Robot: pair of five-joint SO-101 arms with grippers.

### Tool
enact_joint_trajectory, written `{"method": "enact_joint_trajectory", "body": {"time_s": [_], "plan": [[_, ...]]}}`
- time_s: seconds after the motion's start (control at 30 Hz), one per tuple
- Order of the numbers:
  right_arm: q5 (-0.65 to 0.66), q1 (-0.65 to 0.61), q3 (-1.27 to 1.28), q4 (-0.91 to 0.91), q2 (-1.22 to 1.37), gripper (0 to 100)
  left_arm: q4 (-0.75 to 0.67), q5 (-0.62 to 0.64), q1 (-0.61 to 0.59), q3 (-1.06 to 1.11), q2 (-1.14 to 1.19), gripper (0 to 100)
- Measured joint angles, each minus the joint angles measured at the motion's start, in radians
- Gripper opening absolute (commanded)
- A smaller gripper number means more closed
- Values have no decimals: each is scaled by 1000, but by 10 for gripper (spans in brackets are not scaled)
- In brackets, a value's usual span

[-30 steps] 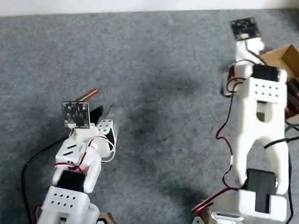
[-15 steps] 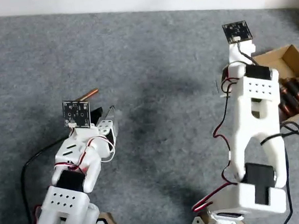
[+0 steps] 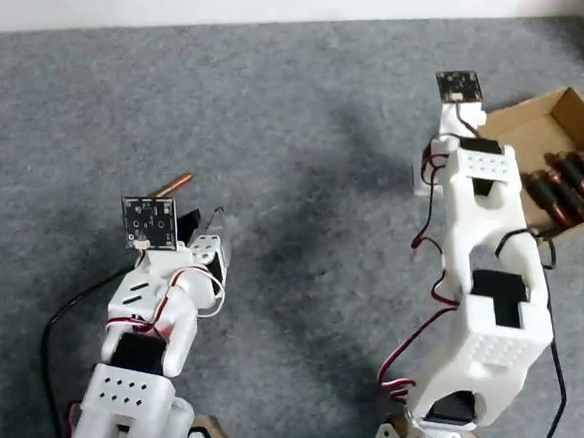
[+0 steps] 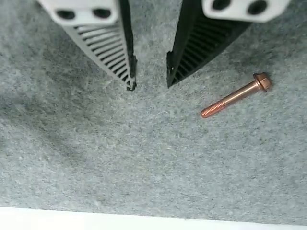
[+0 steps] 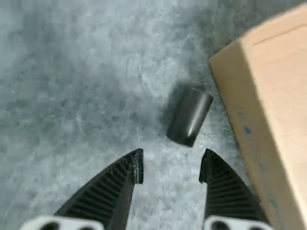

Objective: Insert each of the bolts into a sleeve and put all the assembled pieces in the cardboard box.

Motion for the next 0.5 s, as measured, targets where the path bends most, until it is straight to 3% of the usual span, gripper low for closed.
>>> {"method": "enact_joint_trajectory", "body": {"time_s": [0.5], "plan": [[-114,20,0,-118,6,183,0,-34,0,0,0,109]]}}
